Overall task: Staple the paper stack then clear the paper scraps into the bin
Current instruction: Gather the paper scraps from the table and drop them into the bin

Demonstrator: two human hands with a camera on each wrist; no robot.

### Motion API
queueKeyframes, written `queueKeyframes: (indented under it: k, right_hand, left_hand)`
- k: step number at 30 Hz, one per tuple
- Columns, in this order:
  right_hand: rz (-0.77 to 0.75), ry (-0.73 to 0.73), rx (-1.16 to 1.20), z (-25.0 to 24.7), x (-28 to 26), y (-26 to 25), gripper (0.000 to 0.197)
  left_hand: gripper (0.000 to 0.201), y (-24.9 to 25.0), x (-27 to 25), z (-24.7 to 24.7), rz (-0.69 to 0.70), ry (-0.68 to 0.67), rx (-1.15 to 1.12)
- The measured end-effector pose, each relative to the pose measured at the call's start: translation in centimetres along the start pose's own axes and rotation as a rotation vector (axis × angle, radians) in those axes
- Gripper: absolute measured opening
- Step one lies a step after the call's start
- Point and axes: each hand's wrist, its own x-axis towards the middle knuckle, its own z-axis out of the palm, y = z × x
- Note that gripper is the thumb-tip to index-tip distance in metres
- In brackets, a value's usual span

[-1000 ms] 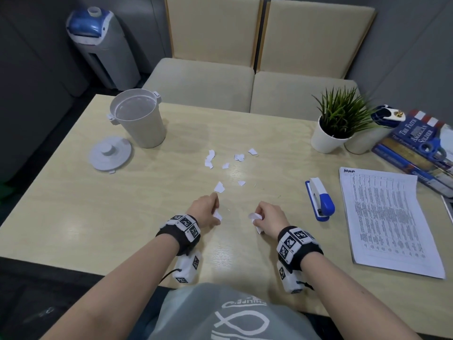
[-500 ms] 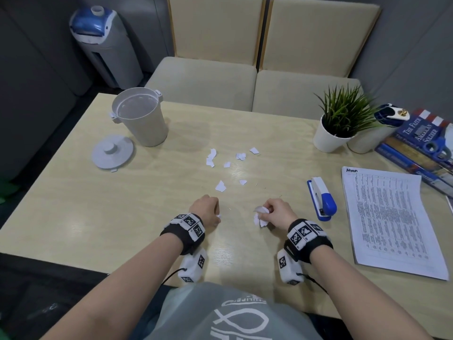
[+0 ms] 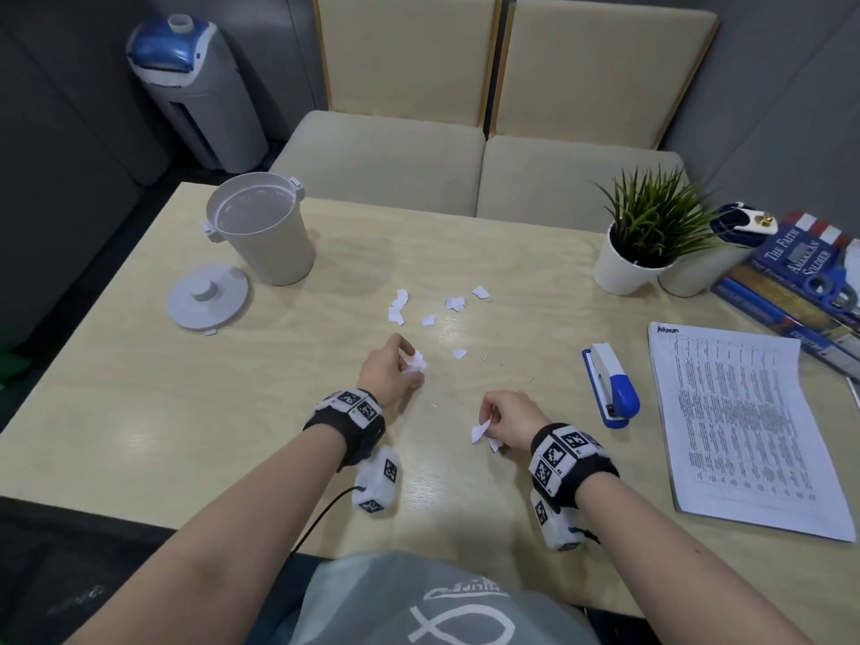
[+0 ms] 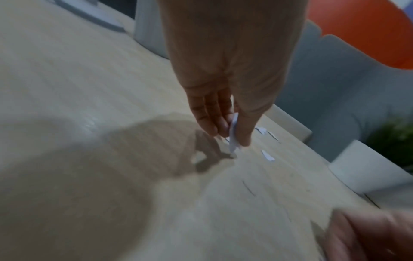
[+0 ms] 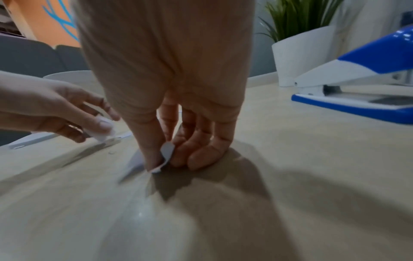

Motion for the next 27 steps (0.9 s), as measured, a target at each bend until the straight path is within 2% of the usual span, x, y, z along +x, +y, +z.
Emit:
queueKeyframes:
  k: [4,6,10,12,14,17,20,23,27]
  right_hand:
    - [0.026,-0.093,-0.020,-1.1,0.3,-0.8,0.025]
    - [0.048,-0.121,0.063,-1.8,0.6,-0.8,0.021]
    - [0.140,0.001,0.488,-4.0,2.0,-1.6,0.017]
    - [0.148,0.102,0.553,-4.8,3.3,-2.6,0.013]
    - [0.132,0.207,0.489,-5.2,4.6,-3.8,0.012]
    - [0.092,0.305,0.370,-4.6,6.0,-5.0,0.024]
    - [0.055,0.331,0.234,-3.7,6.7,-5.3,0.031]
    - [0.059,0.324,0.195,-3.3,7.2,-5.3,0.019]
    - [0.041,0.280,0.163,-3.5,7.7,-5.3,0.022]
  left_hand:
    - [0.038,0.1,1.8,0.1,-0.054,0.002,0.018]
    - [0.033,0.2,2.3,0.3,-0.057,0.002,0.041]
    - [0.024,0.2,3.0,0.4,-0.075,-0.014,0.100]
    - [0.019,0.4,3.2,0.3,-0.072,-0.041,0.135]
    - [0.016,0.6,3.5,0.2,-0.056,-0.058,0.150]
    - [0.021,0.9,3.4,0.3,-0.033,-0.059,0.170]
    - [0.016,0.7,3.1,0.3,-0.003,-0.033,0.168]
    - [0.018,0.2,3.0,0.1,0.021,-0.029,0.110]
    - [0.020,-0.6,3.5,-1.3,0.016,0.006,0.012]
